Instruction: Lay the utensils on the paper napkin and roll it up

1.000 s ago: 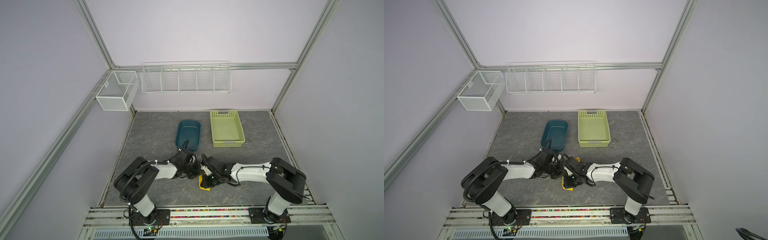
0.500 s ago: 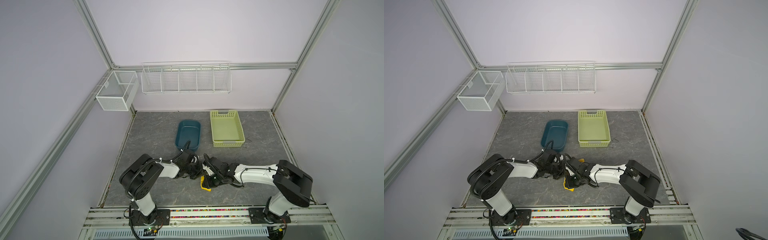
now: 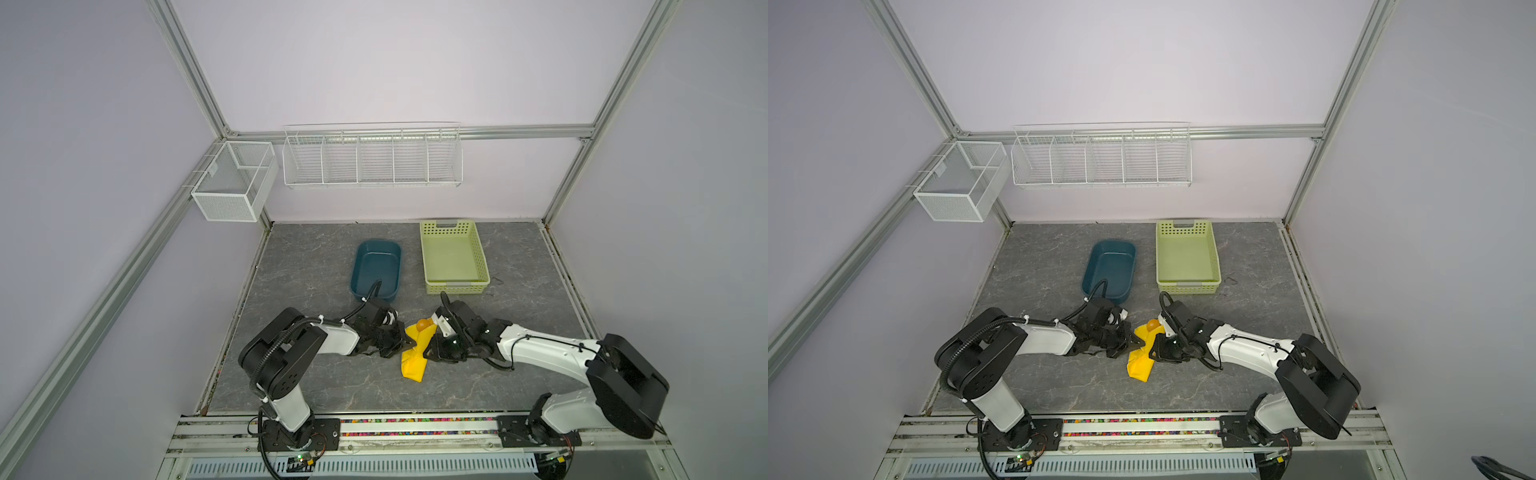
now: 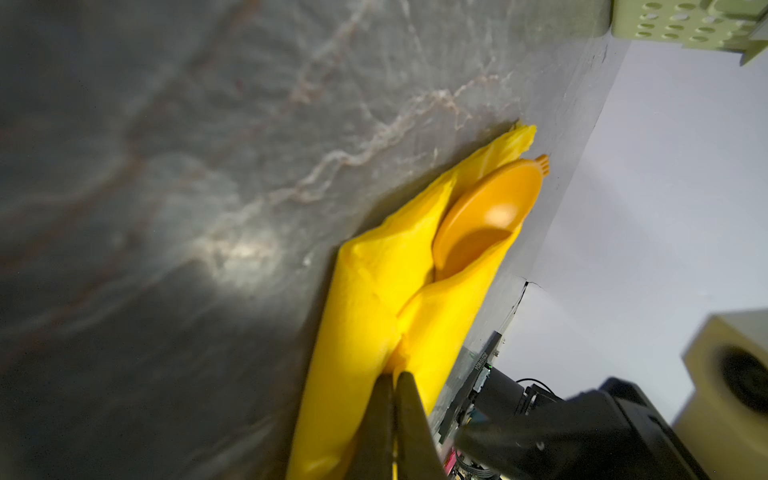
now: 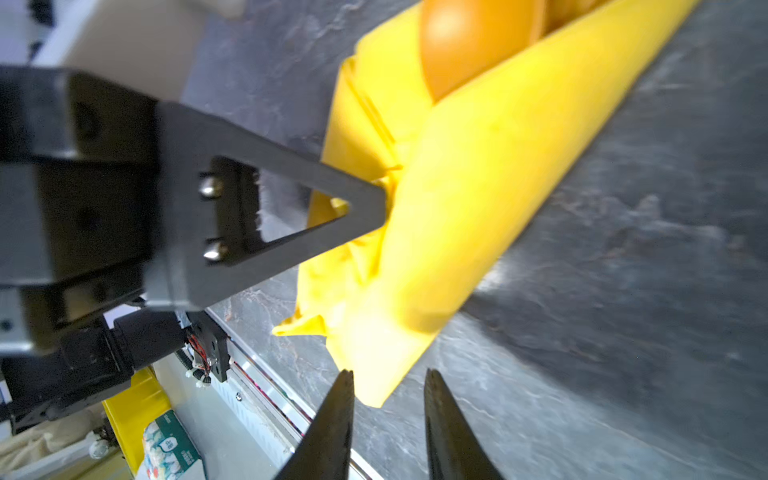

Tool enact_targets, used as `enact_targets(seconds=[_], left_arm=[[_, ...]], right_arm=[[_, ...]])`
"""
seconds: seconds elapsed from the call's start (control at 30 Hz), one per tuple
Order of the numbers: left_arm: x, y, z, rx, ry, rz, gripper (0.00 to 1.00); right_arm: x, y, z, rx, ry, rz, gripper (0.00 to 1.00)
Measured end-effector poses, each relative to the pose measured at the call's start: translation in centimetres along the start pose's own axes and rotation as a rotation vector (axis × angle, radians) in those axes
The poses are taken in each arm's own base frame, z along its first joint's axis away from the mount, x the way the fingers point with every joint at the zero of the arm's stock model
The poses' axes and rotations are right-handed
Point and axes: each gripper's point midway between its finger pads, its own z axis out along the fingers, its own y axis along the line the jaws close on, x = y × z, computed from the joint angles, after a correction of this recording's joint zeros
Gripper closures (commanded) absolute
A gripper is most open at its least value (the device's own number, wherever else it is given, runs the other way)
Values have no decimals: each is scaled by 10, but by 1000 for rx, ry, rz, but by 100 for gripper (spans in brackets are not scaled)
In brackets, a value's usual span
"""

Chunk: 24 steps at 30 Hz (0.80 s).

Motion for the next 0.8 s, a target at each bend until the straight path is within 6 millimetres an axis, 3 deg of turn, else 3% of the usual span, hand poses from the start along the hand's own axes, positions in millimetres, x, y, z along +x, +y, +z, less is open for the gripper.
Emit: enact_targets(seconds=[0.3,0.8], left_arm=[[-1,0,-1,-1,-9,1,100],[2,-7,-25,4,-84,26,99]], right_arm=[[-9,-17,15,-8,51,73,64],[-40,9,31,-39,91,-45,71]])
